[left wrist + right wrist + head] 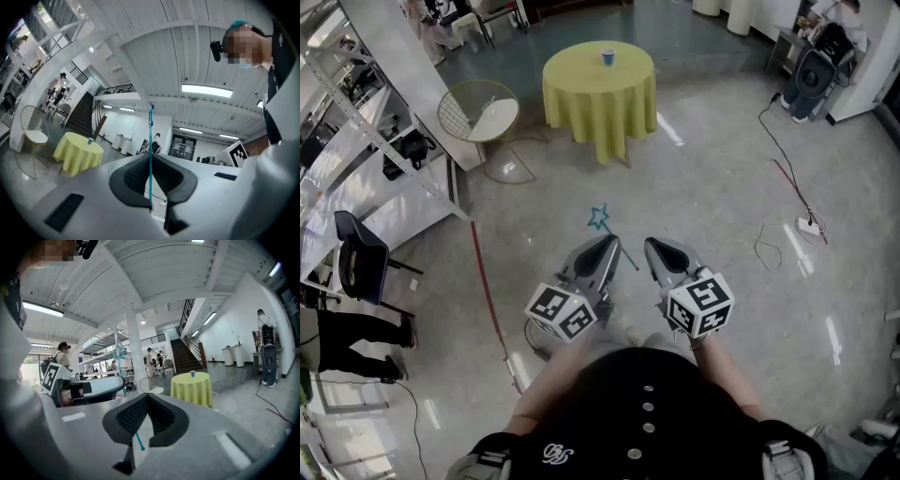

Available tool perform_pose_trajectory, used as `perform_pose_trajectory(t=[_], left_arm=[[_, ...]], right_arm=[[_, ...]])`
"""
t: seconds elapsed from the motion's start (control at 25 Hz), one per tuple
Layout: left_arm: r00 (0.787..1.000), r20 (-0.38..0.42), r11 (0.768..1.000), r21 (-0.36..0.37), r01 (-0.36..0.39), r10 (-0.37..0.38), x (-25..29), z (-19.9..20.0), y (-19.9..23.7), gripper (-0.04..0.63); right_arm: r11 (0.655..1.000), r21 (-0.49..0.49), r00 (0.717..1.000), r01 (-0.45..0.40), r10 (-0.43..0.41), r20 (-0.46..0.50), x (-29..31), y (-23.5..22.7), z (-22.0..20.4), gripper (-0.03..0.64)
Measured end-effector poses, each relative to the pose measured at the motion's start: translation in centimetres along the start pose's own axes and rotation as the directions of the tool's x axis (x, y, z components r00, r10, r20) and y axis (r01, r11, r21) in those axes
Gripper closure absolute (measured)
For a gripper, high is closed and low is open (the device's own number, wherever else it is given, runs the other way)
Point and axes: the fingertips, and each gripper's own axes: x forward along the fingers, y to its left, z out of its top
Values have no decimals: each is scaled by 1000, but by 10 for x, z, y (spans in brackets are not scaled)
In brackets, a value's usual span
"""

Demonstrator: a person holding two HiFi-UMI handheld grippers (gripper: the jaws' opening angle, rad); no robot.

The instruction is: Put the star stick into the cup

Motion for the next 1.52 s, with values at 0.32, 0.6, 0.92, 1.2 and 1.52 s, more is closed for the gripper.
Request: perform_pose_trajectory(t=[0.32,0.6,0.92,1.2,1.52], left_arm=[[1000,20,999,36,-13,12,3,6,1,572],[999,27,999,11,-43,42,31,25,13,572],[999,18,999,-2,-34,34,39,13,27,572],[1000,-4,1000,-10,-9,9,76,20,81,572],[999,8,999,-16,42,-42,131,65,177,572]], right_arm=[[999,-35,1000,8,-8,-2,5,2,-1,615],[999,53,999,-12,10,37,20,-18,30,614],[997,74,999,17,-19,28,29,-26,14,614],[996,70,998,54,-55,22,82,-55,17,614],[992,67,993,102,-106,59,190,-97,61,614]])
